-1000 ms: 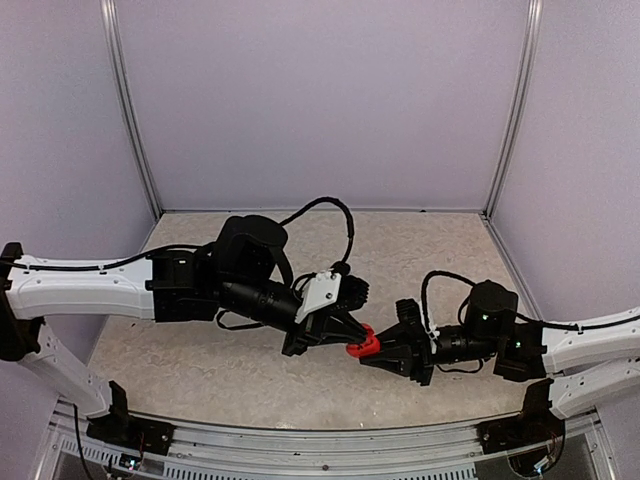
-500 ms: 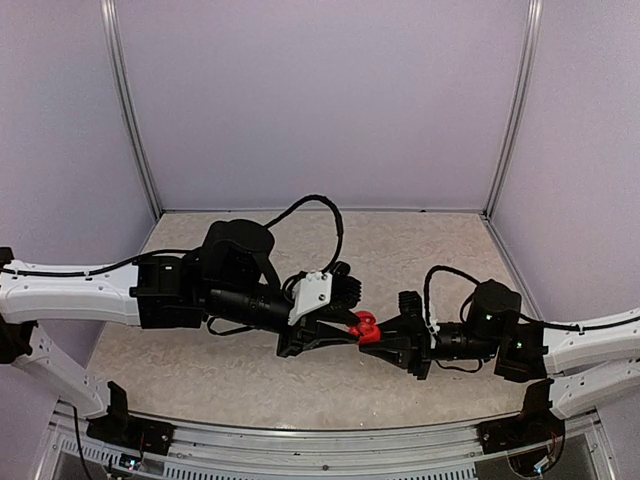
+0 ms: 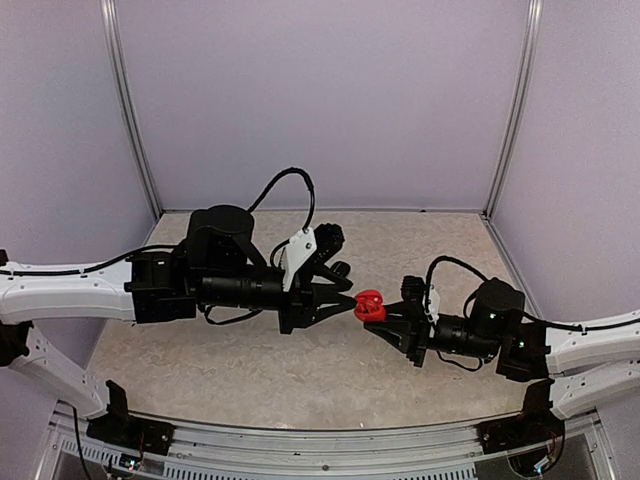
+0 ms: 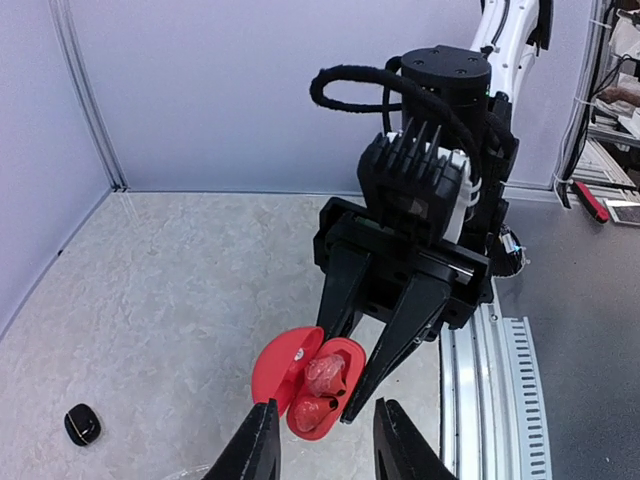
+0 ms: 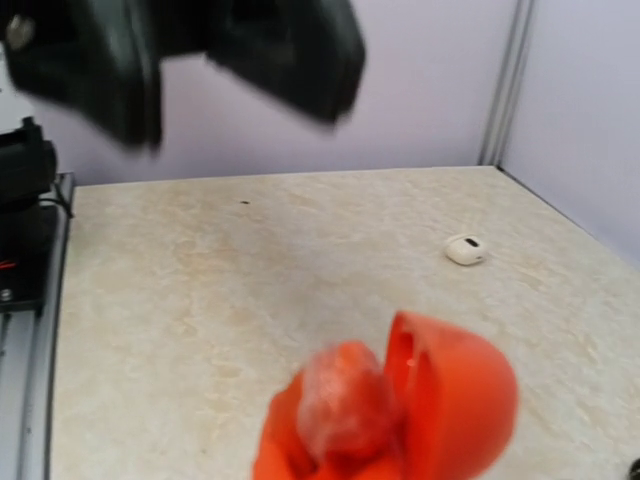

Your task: Insert the wireless bluetooth earbuds into the charging case

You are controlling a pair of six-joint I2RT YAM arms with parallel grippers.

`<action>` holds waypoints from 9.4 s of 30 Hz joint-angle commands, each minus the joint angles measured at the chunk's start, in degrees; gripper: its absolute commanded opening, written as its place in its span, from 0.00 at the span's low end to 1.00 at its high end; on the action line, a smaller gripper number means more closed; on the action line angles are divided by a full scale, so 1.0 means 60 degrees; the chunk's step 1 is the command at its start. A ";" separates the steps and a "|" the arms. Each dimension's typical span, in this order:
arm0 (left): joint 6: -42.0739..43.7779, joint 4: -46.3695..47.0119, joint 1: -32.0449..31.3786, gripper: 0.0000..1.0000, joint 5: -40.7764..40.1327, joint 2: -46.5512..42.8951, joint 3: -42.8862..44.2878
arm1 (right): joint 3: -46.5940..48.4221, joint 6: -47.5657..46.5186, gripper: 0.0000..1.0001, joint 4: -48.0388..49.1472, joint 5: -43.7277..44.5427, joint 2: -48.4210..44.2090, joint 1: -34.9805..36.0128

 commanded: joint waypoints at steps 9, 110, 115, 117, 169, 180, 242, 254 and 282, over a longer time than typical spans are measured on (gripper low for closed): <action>-0.2415 0.0017 0.0279 0.32 0.0468 0.1272 0.1139 | 0.0355 -0.0148 0.00 -0.0277 0.0695 -0.0097 0.0075; 0.1761 0.0881 -0.0538 0.99 0.0372 -0.0378 -0.0769 | -0.0015 0.0446 0.00 0.1154 -0.2715 -0.0314 0.0053; 0.2092 0.1083 -0.0834 0.99 0.0826 -0.0189 -0.0712 | 0.0005 0.0534 0.00 0.1300 -0.2756 -0.0225 0.0045; 0.2293 0.0982 -0.1033 0.99 0.0860 -0.0136 -0.0635 | 0.0012 0.0743 0.00 0.1315 -0.2731 -0.0252 0.0046; 0.5113 0.1022 -0.2979 0.80 -0.2839 0.0427 -0.0564 | -0.0246 0.3940 0.00 0.2573 -0.2876 0.0201 -0.0466; 0.4497 0.1055 -0.2672 0.73 -0.1788 0.0016 -0.0755 | -0.0318 0.3185 0.00 0.2151 -0.2943 0.0023 -0.0467; -0.2562 0.3609 0.1235 0.99 -0.5699 -0.1730 -0.3038 | 0.2630 0.4363 0.13 -0.1241 -0.3608 0.6316 -0.4888; -0.3263 0.3091 0.1579 0.99 -0.6168 -0.1923 -0.3177 | 0.4278 0.4195 0.26 -0.1935 -0.4119 0.8553 -0.5578; -0.7055 0.0982 0.5190 0.99 -0.3112 -0.1285 -0.2856 | 0.2490 0.3697 0.99 -0.4107 -0.1684 0.2039 -0.6211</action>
